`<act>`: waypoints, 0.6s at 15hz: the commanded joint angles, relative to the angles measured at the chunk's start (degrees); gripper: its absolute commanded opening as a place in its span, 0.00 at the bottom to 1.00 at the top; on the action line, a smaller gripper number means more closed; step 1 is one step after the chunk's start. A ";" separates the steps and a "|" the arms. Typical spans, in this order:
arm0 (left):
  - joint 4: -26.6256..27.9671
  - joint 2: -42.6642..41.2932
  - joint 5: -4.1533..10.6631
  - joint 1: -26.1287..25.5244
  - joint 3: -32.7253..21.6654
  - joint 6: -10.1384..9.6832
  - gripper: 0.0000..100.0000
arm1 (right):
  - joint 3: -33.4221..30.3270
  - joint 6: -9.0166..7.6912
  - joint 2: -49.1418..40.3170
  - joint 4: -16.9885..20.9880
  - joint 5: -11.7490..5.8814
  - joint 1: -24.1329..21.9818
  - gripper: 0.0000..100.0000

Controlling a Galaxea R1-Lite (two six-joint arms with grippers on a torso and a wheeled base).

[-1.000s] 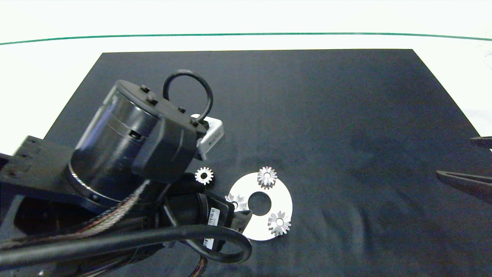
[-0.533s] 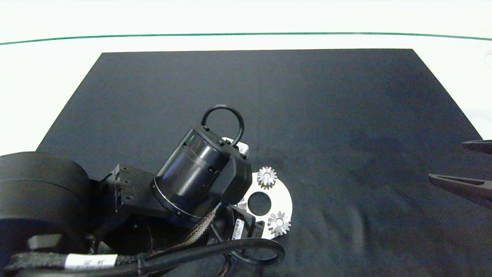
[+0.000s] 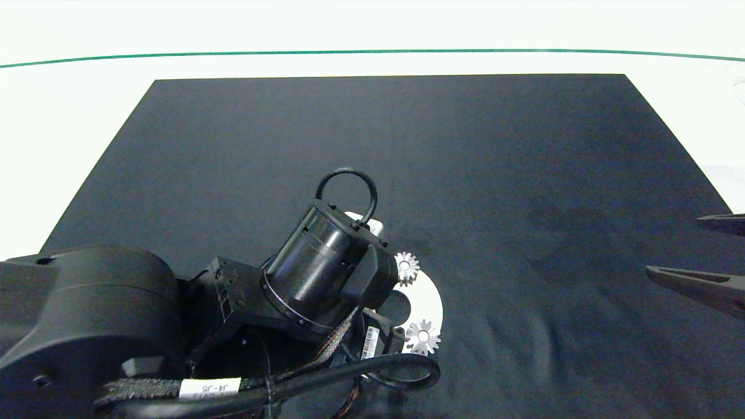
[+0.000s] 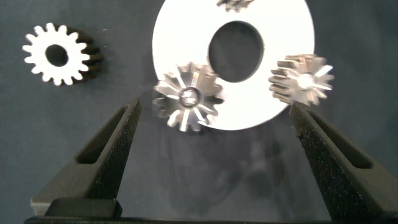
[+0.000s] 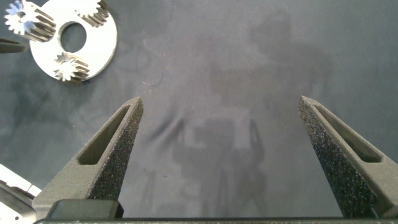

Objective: Remove an incorrectly installed larger gear and replace it with the correct smaller gear

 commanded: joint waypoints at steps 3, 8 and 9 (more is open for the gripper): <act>-0.45 1.89 0.24 0.76 0.02 -0.14 1.00 | 0.37 -0.22 0.07 0.11 -0.01 0.38 1.00; -1.77 3.12 0.24 0.85 0.46 -0.06 1.00 | 0.46 -0.22 0.16 0.11 -0.01 0.47 1.00; -2.03 3.21 0.24 0.85 0.46 -0.14 1.00 | 0.46 -0.22 0.16 0.11 -0.01 0.56 1.00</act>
